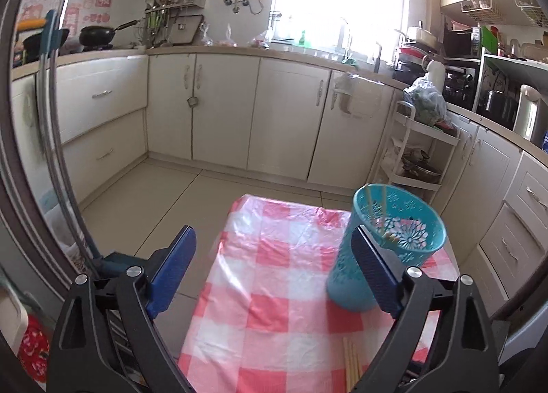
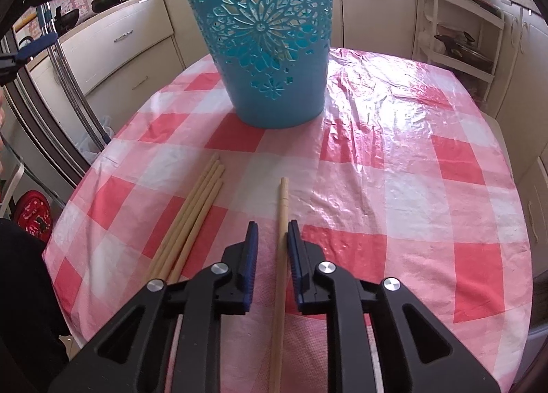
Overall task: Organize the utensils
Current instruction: 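Lift the chopstick in the right gripper toward the basket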
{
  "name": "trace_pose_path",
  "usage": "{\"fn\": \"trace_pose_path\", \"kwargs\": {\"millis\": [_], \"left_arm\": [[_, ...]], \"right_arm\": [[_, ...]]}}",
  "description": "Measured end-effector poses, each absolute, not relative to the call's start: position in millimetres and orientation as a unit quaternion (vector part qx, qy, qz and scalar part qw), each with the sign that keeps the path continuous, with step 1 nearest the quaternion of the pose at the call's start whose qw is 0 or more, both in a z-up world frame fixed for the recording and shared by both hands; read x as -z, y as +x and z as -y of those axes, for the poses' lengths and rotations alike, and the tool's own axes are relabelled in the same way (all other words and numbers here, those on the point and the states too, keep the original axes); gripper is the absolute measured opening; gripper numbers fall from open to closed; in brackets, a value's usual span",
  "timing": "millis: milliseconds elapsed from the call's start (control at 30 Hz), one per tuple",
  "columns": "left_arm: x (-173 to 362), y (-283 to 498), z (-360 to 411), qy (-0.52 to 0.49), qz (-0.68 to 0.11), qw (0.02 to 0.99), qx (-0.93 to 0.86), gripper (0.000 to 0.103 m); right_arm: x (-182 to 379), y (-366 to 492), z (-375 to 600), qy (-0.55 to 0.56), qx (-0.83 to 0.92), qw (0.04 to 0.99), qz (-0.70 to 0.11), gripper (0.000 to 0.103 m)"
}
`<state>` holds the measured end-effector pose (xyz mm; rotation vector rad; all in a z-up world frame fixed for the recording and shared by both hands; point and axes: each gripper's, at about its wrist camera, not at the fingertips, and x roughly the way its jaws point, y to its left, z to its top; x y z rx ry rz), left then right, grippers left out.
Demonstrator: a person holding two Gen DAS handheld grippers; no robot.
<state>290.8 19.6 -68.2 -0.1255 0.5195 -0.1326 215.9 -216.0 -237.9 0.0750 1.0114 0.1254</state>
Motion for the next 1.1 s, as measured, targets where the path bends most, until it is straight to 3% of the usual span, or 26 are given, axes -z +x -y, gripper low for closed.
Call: {"fn": "trace_pose_path", "kwargs": {"millis": [133,433,1100], "left_arm": [[96,305,-46,-0.102,-0.313,0.943,0.038,0.088],[112,317,-42,-0.089,-0.339,0.936,0.033,0.088],[139,334,-20,-0.062,-0.391,0.917,0.049,0.088]], "right_arm": [[237,214,210,0.01,-0.05,0.876,-0.48,0.017],[237,214,217,0.032,-0.038,0.875,-0.481,0.006],[219,207,255,0.182,-0.063,0.87,-0.454,0.006]]}}
